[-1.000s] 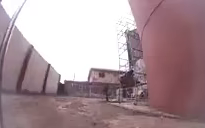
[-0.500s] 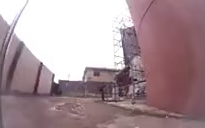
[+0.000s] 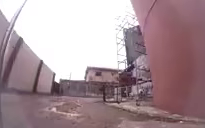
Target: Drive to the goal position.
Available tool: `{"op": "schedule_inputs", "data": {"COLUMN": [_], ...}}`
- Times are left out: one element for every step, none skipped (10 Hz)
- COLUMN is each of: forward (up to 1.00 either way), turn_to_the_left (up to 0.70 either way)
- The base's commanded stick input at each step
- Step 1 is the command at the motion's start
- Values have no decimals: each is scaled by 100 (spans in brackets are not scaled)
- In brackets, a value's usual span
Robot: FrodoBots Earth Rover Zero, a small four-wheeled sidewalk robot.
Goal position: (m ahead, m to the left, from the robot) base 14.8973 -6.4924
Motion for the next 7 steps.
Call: {"op": "schedule_inputs", "data": {"forward": [84,84,84,84,84,84,84], "turn_to_the_left": [3,3,3,3,3,3,3]}}
